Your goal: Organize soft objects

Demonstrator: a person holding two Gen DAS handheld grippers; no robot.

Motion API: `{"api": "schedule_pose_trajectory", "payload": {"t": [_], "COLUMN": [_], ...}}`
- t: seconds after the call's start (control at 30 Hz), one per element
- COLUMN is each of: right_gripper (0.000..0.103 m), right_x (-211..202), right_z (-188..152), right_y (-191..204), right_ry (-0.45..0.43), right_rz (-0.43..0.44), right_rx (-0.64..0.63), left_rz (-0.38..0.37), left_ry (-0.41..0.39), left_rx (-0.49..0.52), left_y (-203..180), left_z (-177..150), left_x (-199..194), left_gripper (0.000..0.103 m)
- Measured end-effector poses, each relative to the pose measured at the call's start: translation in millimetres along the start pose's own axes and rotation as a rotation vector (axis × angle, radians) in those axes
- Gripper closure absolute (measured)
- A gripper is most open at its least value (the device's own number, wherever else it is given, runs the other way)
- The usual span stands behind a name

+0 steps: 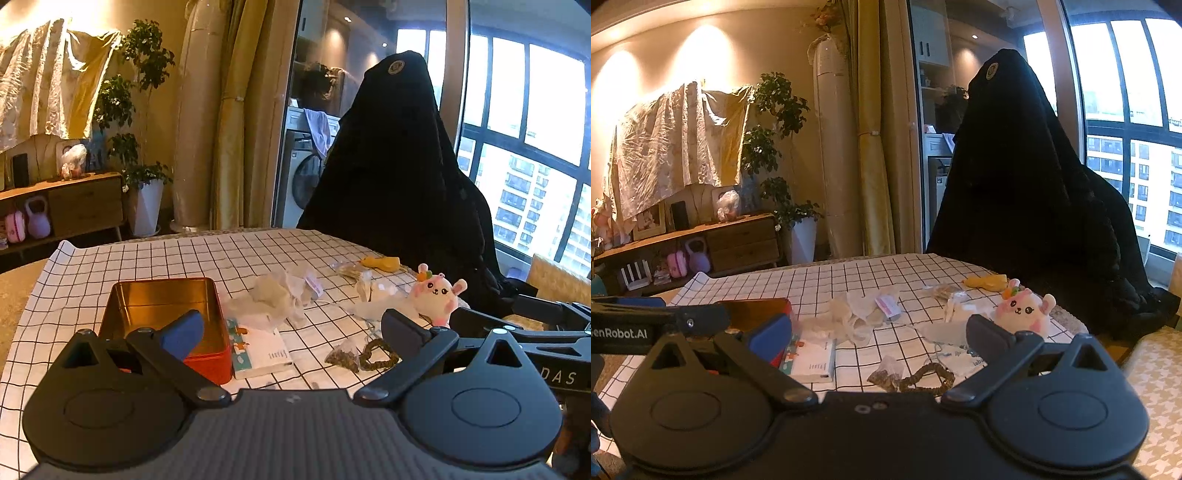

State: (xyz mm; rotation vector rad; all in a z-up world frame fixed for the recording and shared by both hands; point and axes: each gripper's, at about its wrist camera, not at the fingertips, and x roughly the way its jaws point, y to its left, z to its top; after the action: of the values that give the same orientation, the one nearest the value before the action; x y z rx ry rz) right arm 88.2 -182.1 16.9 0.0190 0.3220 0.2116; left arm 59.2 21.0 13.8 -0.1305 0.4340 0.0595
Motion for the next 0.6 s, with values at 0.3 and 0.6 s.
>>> {"api": "schedule_pose_trajectory", "payload": {"t": [0.3, 0.6], "right_gripper": [0.003, 0.005], "right_x": [0.9, -0.6], "right_z": [2.0, 1.3], "right_y": [-1.5, -0.3], "right_ry": [0.003, 0.001], "right_rz": [0.002, 0.007], "right_rx": [0.004, -0.001], "left_rz": [0.02, 0.02], "left_ry": [0.002, 0.006], "left_rx": [0.009, -0.003], "left_y": [-0.9, 0.8], "left_z": [-1.0, -1.6], "left_x": [-2.7, -5.3], "left_gripper": [0.0, 0.0]}}
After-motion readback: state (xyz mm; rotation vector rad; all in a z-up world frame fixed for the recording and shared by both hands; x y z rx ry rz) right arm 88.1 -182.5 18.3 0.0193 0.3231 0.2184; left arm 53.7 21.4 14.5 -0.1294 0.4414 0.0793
